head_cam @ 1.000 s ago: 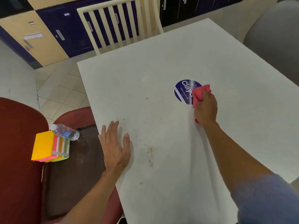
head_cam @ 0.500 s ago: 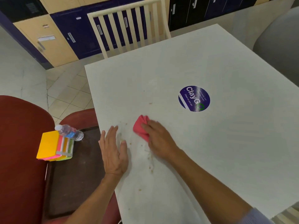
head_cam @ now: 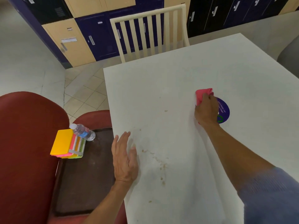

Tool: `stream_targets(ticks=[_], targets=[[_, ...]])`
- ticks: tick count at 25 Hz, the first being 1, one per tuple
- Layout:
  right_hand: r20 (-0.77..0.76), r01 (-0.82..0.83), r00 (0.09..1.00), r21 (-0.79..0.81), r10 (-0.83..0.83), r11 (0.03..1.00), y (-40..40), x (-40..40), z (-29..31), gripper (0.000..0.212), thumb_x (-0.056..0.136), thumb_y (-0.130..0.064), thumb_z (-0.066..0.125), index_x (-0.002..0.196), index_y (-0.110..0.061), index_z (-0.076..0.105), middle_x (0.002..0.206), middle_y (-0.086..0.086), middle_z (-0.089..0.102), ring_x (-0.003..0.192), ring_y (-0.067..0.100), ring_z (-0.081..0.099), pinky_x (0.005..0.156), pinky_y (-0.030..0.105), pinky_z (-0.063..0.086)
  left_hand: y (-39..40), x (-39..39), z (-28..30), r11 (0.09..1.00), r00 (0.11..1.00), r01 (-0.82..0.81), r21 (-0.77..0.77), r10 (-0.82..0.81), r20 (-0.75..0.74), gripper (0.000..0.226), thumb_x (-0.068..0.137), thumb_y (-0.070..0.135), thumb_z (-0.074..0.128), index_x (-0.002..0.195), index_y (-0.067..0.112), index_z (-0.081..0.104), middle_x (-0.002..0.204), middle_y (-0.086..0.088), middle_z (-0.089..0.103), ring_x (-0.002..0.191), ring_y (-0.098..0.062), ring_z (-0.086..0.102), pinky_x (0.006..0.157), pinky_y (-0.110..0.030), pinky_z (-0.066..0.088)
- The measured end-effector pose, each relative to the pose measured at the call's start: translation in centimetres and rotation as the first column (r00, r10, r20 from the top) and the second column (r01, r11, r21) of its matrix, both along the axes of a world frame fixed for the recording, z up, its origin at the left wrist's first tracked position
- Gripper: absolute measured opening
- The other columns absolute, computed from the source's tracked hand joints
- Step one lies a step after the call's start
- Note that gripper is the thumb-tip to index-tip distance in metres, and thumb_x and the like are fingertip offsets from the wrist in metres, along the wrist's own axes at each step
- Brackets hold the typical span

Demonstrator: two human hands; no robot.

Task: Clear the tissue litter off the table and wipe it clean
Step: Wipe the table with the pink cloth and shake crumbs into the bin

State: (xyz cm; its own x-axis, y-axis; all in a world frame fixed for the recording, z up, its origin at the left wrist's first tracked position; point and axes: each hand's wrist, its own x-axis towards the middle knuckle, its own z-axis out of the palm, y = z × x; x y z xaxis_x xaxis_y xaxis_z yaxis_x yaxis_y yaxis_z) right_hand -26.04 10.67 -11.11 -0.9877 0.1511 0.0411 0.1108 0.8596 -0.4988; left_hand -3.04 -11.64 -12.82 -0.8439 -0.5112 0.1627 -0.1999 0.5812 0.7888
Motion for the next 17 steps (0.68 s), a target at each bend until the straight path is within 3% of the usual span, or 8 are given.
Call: stream_targets(ticks=[3, 9, 12, 14, 17], targets=[[-0.021, -0.081, 0.996, 0.064, 0.083, 0.995, -3.2, -1.1, -0.9, 0.051, 0.084, 0.005, 0.047, 0.134, 0.007, 0.039, 0.131, 0.025, 0.047, 0.113, 0.041, 0.048, 0.091, 0.041, 0.04, -0.2, 0.1, -0.3, 1.0, 1.0, -0.004, -0.018, 0.004, -0.015, 0.052, 0.092, 0.044, 0.027, 0.137, 0.026, 0.047, 0.145, 0.022, 0.032, 0.145, -0.012, 0.019, 0.114, -0.022, 0.01], [-0.023, -0.426, 0.905, 0.008, 0.426, 0.905, -10.4, 0.5, -2.0, 0.064, 0.079, 0.004, 0.047, 0.142, 0.001, 0.036, 0.139, 0.028, 0.043, 0.117, 0.043, 0.048, 0.103, 0.041, 0.037, -0.1, 0.1, -0.3, 0.999, 1.0, -0.004, -0.037, 0.004, 0.002, 0.05, 0.091, 0.045, 0.027, 0.137, 0.032, 0.043, 0.149, 0.018, 0.029, 0.146, -0.009, 0.015, 0.112, -0.009, 0.001], [0.005, -0.641, 0.768, 0.014, 0.641, 0.767, -13.1, 3.6, -1.3, 0.066, 0.081, 0.002, 0.049, 0.146, -0.003, 0.034, 0.14, 0.024, 0.044, 0.119, 0.042, 0.046, 0.106, 0.042, 0.034, -0.3, 0.0, -0.3, 0.999, 1.0, -0.002, -0.037, 0.002, -0.002, 0.051, 0.09, 0.044, 0.028, 0.138, 0.031, 0.043, 0.15, 0.018, 0.028, 0.146, -0.008, 0.013, 0.112, -0.008, 0.0], [-0.027, -0.767, 0.641, -0.029, 0.767, 0.64, -13.7, 6.3, -0.9, 0.058, 0.085, 0.002, 0.05, 0.142, -0.004, 0.041, 0.136, 0.022, 0.049, 0.116, 0.042, 0.048, 0.102, 0.046, 0.037, -0.3, 0.1, -0.4, 1.0, 1.0, 0.004, -0.018, -0.004, -0.013, 0.051, 0.089, 0.04, 0.03, 0.138, 0.029, 0.042, 0.15, 0.016, 0.03, 0.146, -0.01, 0.014, 0.112, -0.008, 0.002], [-0.084, -0.88, 0.471, -0.118, 0.878, 0.461, -13.2, 11.1, -0.3, 0.041, 0.097, -0.017, 0.049, 0.138, -0.013, 0.049, 0.135, 0.011, 0.054, 0.116, 0.03, 0.052, 0.101, 0.042, 0.042, -0.2, 0.2, -0.1, 1.0, 0.998, 0.005, 0.027, -0.003, -0.058, 0.051, 0.089, 0.038, 0.031, 0.138, 0.027, 0.042, 0.149, 0.013, 0.033, 0.145, -0.009, 0.015, 0.114, -0.01, 0.006]])
